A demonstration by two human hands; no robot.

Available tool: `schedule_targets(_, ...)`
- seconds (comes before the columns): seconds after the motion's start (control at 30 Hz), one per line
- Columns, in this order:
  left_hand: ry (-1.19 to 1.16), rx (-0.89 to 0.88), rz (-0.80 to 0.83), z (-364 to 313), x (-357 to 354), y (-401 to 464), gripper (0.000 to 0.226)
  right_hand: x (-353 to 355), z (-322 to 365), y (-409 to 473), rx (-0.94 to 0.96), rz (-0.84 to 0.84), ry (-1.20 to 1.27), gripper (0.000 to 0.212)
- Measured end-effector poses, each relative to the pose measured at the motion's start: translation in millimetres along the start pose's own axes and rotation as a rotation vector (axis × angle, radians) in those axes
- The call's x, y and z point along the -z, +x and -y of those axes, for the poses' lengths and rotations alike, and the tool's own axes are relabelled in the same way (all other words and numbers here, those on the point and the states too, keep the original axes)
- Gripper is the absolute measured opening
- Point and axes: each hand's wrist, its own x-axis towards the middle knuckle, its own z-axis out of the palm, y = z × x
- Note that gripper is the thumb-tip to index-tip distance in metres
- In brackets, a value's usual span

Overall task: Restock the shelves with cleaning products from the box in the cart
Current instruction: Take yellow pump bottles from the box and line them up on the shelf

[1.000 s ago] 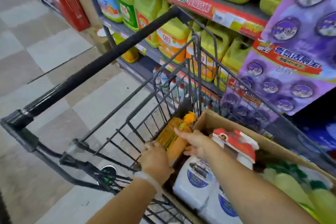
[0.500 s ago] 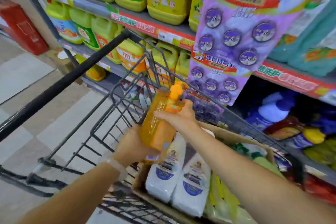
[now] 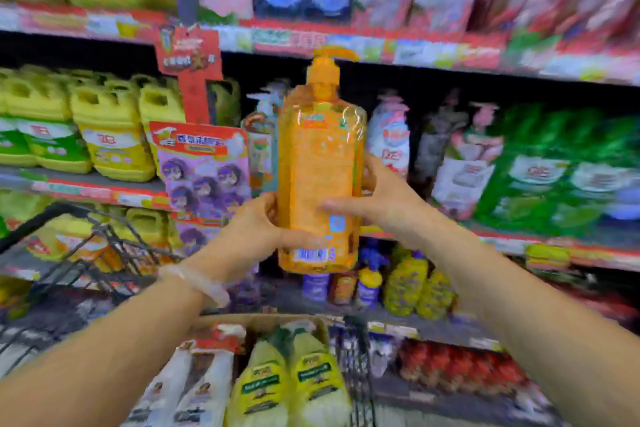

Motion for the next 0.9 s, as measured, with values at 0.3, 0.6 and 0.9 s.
schedule_targets(0.3, -0.053, -0.245, 0.318, -101, -240, 28, 0.059, 223, 52, -129, 0.155, -0.344, -0.193, 0.061)
schedule_targets(0.6, 0.036, -0.358, 0.58, -160, -414, 69, 0.07, 376, 57, -211, 0.059, -0.588, -0.251, 0.063)
schedule_targets(0.9, 0.036, -0.457, 0.669, -213, -535, 154, 0.058, 512, 64, -197, 0.022, -0.719, -0.267, 0.078)
